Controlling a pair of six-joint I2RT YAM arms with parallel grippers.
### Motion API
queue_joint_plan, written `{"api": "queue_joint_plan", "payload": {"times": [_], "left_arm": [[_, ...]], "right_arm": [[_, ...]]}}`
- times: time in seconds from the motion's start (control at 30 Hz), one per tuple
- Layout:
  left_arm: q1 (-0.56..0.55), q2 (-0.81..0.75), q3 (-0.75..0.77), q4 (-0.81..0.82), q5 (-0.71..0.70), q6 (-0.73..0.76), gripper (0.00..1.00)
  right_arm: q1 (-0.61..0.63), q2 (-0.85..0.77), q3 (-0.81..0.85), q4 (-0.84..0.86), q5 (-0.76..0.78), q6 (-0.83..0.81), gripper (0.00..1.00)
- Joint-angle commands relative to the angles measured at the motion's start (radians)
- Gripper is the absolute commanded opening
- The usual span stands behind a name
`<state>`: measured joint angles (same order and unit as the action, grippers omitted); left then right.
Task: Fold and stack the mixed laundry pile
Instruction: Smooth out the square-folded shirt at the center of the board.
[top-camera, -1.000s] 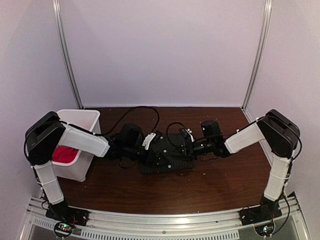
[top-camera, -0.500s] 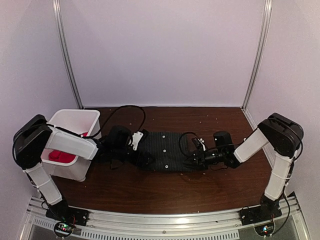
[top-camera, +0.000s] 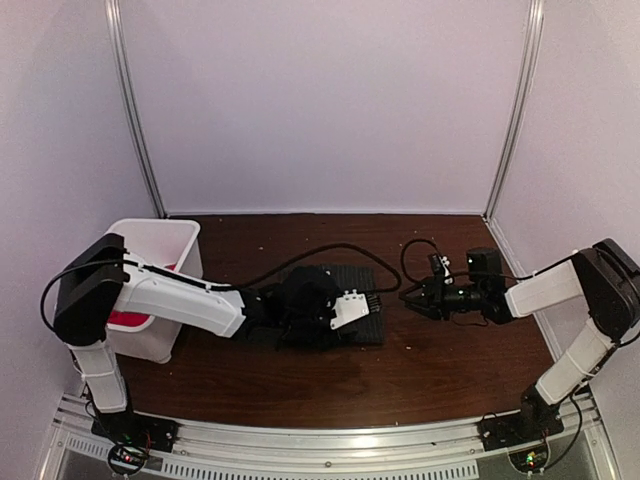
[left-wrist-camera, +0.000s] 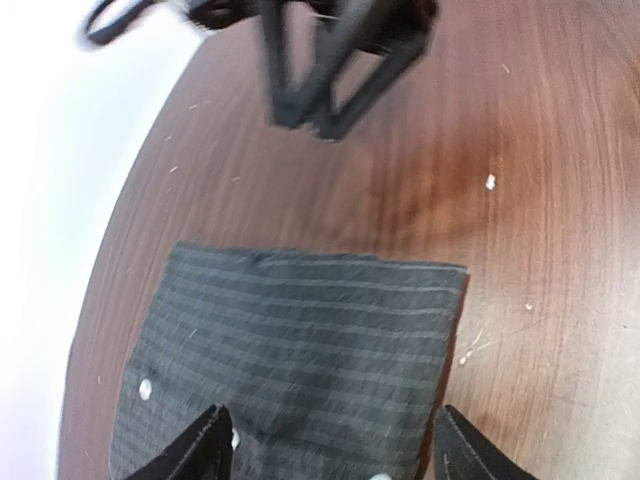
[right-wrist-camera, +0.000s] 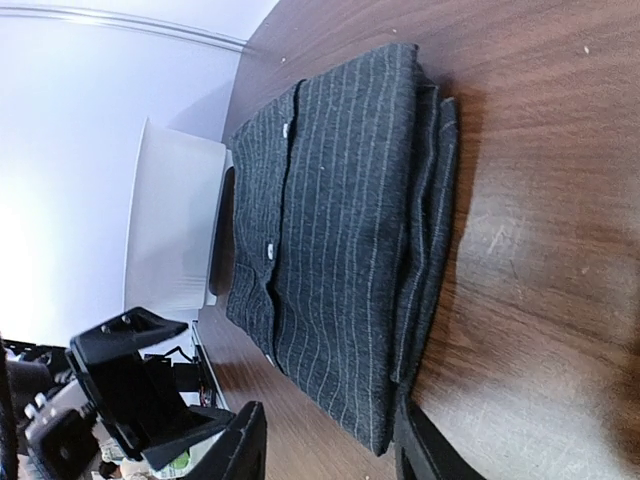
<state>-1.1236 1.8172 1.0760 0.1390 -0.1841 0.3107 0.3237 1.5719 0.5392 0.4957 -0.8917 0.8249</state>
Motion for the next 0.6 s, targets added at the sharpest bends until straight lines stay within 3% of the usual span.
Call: {"api": "queue_joint_plan", "payload": {"times": [0.0,0.27,0.4,0.5,0.57], "left_arm": [[-0.056,0.142,0.132,-0.044,-0.063,0.203,0.68],[-0.09,0.36,0.289,-0.089,-0.107,0.282,0.52],[-0.091,0.384,0.295,-0.062,-0.137,0.286,0.28],[-0.09,0.32,0.231,0.026,-0.104,0.28,0.05],[-0.09,0.273,0.181,0.089,-0.077,0.263,0.0]], "right_arm": [[-0.025,-0.005,-0.028,0.004,0.016,0.021,0.45],[-0.046,0.011,-0.082,0.081,-0.013,0.082,0.48],[-0.042,0.036,-0.106,0.136,-0.02,0.12,0.51],[-0.022,0.079,-0.103,0.186,-0.026,0.159,0.6],[-0.003,0.118,-0.096,0.254,-0.042,0.205,0.66]]}}
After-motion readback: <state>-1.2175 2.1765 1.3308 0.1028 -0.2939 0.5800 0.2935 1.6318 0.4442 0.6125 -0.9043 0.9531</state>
